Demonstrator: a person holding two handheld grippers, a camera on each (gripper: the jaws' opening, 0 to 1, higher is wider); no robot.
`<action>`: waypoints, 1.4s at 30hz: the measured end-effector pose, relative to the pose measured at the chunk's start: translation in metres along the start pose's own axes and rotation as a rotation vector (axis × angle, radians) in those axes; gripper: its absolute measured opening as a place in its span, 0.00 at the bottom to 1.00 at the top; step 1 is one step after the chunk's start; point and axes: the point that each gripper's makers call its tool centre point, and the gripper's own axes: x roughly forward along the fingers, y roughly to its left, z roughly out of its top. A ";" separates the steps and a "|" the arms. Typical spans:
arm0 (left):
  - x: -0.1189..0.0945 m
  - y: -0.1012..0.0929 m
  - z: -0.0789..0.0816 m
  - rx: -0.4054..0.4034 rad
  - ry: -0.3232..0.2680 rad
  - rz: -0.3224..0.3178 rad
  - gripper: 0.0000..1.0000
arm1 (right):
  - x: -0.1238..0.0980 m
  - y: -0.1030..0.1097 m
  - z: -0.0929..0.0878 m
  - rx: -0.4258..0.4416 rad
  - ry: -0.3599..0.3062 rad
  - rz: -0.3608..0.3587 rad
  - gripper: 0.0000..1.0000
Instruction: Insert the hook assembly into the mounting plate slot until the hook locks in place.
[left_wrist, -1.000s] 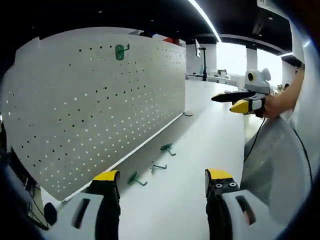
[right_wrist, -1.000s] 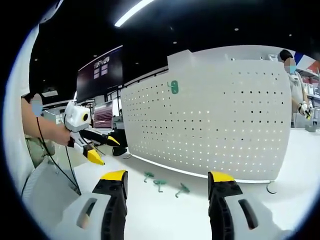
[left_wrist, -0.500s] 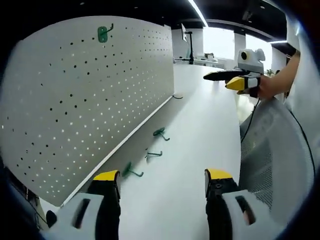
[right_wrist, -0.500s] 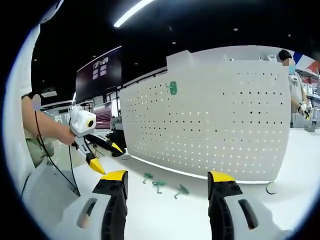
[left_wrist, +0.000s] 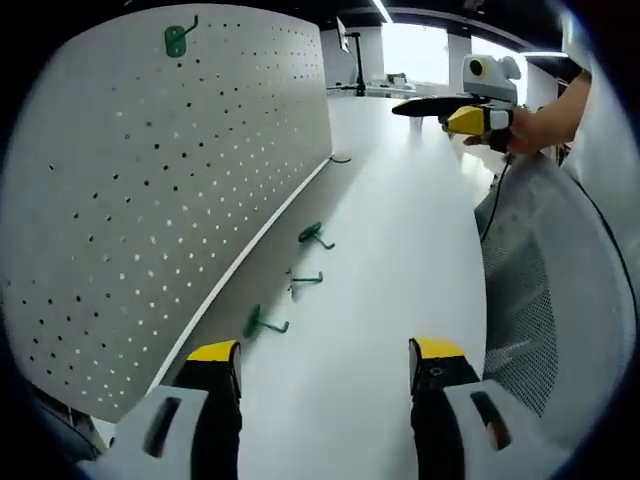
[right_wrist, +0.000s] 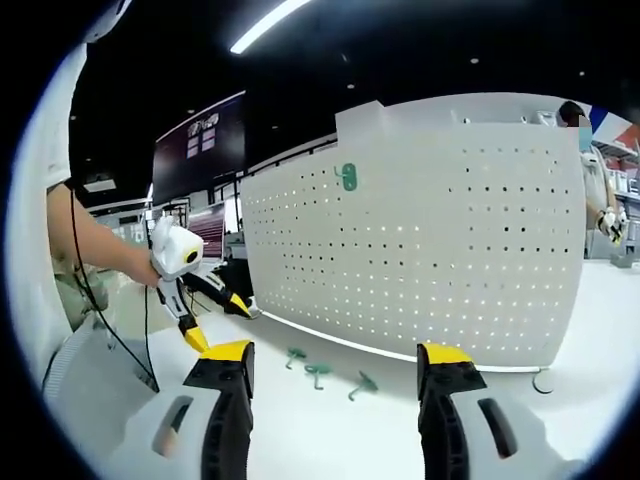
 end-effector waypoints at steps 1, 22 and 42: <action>0.001 0.001 0.000 0.004 0.002 -0.001 0.70 | 0.000 -0.001 0.000 -0.001 0.000 -0.002 0.64; 0.023 0.021 -0.012 0.141 0.131 -0.061 0.69 | -0.001 -0.002 0.000 -0.004 0.012 0.002 0.60; 0.043 0.034 -0.029 0.178 0.232 -0.120 0.68 | -0.004 -0.005 -0.003 -0.009 0.020 -0.003 0.60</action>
